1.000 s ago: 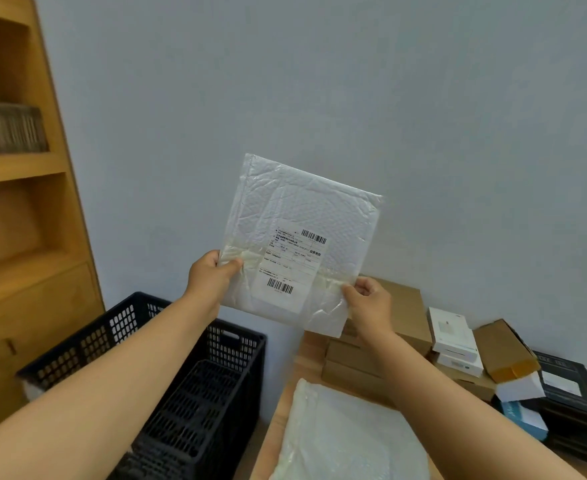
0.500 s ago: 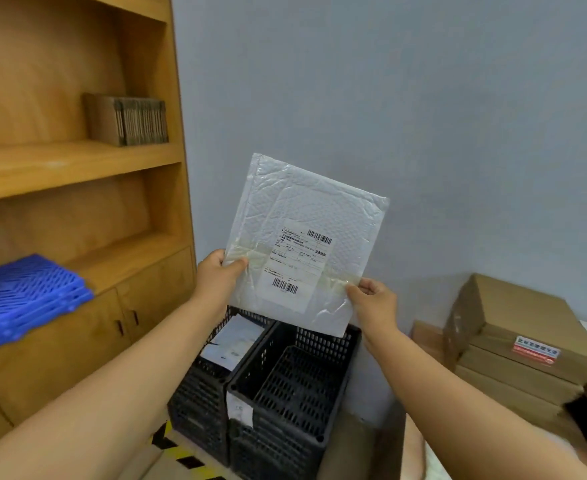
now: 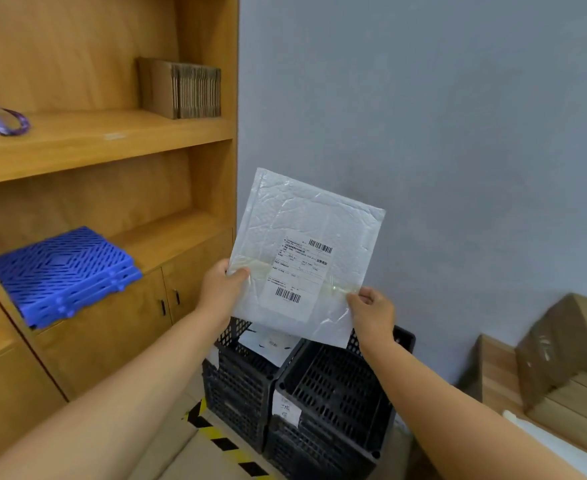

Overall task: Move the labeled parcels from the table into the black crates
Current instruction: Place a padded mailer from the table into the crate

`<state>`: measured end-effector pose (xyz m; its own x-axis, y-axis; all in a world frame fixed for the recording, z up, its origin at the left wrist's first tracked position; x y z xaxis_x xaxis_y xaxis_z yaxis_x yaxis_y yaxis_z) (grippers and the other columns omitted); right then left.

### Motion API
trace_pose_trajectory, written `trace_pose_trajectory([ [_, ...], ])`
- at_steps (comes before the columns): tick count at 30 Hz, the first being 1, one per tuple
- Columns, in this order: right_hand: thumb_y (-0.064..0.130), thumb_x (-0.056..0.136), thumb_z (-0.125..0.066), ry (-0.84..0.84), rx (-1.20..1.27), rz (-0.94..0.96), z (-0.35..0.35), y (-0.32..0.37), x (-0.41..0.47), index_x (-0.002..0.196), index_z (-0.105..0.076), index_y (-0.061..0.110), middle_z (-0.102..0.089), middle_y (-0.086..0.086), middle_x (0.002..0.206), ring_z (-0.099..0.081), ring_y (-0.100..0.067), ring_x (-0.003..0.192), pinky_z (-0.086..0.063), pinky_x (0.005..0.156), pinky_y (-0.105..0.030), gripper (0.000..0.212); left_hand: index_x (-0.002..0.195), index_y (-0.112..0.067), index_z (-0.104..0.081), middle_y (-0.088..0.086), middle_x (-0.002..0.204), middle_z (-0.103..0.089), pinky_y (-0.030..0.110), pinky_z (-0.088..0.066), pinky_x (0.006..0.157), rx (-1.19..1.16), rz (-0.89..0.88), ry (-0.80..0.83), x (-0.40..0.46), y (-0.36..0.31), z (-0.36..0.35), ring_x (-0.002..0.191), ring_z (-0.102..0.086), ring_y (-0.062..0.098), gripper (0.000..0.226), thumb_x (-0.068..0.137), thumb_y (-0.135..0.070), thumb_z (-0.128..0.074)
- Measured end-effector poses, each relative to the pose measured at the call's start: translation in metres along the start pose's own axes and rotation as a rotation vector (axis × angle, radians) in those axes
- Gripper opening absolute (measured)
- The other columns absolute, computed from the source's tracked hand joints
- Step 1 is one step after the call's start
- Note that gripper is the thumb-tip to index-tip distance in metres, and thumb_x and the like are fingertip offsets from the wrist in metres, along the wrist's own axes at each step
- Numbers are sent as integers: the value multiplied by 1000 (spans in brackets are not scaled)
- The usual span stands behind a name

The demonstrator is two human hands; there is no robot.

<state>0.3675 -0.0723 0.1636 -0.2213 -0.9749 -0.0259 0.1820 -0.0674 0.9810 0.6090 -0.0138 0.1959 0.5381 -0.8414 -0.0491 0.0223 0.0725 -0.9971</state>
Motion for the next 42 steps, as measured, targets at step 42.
trace_pose_trajectory([
  [42, 4, 89, -56, 234, -520, -779, -295, -265, 279, 122, -55, 12, -53, -9, 123, -54, -17, 83, -40, 51, -12, 34, 136, -4, -45, 16, 138, -44, 30, -42, 95, 870, 511, 740, 463, 330, -138, 122, -48, 31, 43, 94, -12, -50],
])
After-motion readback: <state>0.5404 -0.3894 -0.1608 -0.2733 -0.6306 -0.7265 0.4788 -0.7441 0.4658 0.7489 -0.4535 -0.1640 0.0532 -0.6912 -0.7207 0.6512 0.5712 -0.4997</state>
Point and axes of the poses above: each hand's wrist, its own x-axis towards the middle knuckle, its own z-axis out of the back of the hand, y = z × x, the point moved 2 cm from there along x, towards the middle knuckle
